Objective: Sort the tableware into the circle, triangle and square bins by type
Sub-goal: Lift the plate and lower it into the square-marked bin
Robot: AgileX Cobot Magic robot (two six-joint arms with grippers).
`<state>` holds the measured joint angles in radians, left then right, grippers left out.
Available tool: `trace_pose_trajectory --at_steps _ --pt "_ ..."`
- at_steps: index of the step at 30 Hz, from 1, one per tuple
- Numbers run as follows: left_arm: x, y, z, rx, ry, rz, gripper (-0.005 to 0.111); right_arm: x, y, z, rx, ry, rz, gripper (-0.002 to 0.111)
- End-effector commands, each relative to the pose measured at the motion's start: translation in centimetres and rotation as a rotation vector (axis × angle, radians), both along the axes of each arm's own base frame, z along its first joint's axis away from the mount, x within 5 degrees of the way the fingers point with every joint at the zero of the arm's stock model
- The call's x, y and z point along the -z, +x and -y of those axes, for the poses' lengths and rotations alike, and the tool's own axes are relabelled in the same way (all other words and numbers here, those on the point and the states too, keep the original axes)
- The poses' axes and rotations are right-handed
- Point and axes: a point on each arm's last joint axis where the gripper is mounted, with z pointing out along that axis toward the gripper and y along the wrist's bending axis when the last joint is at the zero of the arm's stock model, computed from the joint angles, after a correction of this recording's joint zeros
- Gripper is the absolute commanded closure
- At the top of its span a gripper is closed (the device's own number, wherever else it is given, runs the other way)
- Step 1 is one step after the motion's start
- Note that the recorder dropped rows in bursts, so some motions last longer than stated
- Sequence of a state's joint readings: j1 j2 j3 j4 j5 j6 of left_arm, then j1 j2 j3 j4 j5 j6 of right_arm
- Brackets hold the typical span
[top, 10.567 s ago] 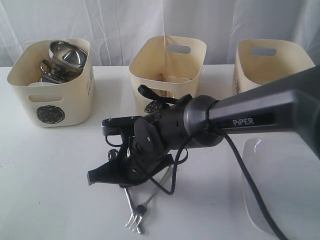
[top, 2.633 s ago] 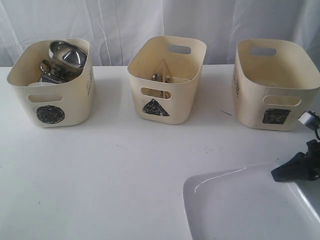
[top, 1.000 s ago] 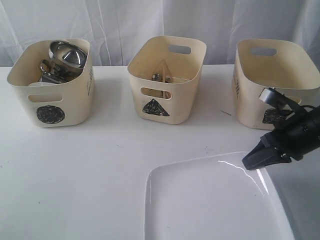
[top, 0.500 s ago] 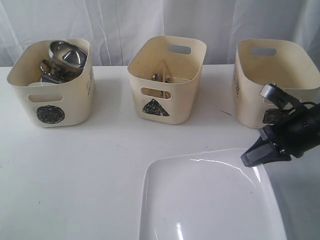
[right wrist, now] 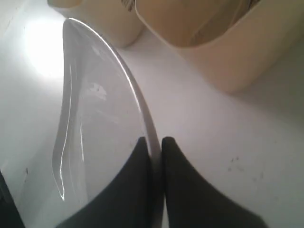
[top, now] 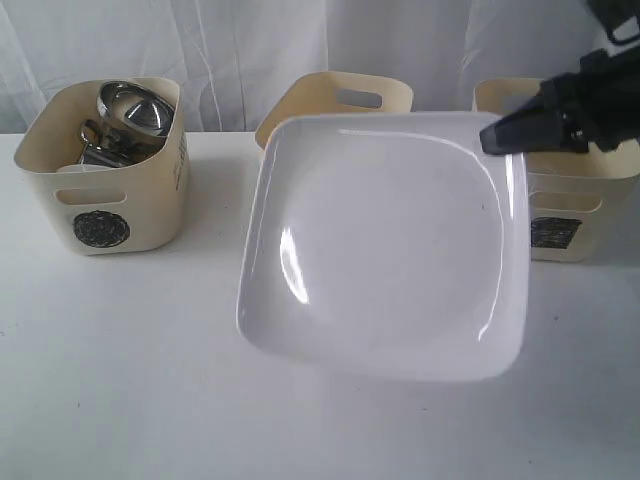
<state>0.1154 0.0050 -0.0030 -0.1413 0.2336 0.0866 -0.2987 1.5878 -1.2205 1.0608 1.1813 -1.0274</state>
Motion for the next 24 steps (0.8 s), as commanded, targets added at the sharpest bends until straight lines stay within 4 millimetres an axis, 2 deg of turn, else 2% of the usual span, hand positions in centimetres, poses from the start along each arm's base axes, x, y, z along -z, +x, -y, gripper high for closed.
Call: trace_pose_trajectory --at_steps 1,6,8,11,16,24 --pt "0.0 0.0 0.0 -0.002 -0.007 0.006 0.106 -4.4 0.8 1.1 0.094 0.089 0.113 0.108" --pt "0.0 0.0 0.0 -0.002 -0.007 0.006 0.106 -7.8 0.8 4.7 0.228 0.09 0.203 0.108" --pt "0.0 0.0 0.0 -0.002 -0.008 0.006 0.106 -9.4 0.3 7.2 0.323 0.082 0.241 0.108" --pt "0.0 0.0 0.0 -0.002 -0.008 0.006 0.106 -10.6 -0.1 9.2 0.416 0.071 0.281 0.108" --pt "0.1 0.0 0.0 -0.001 -0.008 0.004 0.106 -11.7 -0.2 11.8 0.55 0.048 0.35 0.108" --pt "0.1 0.0 0.0 -0.001 -0.008 0.004 0.106 -12.4 0.7 14.6 0.797 -0.039 0.479 0.108"
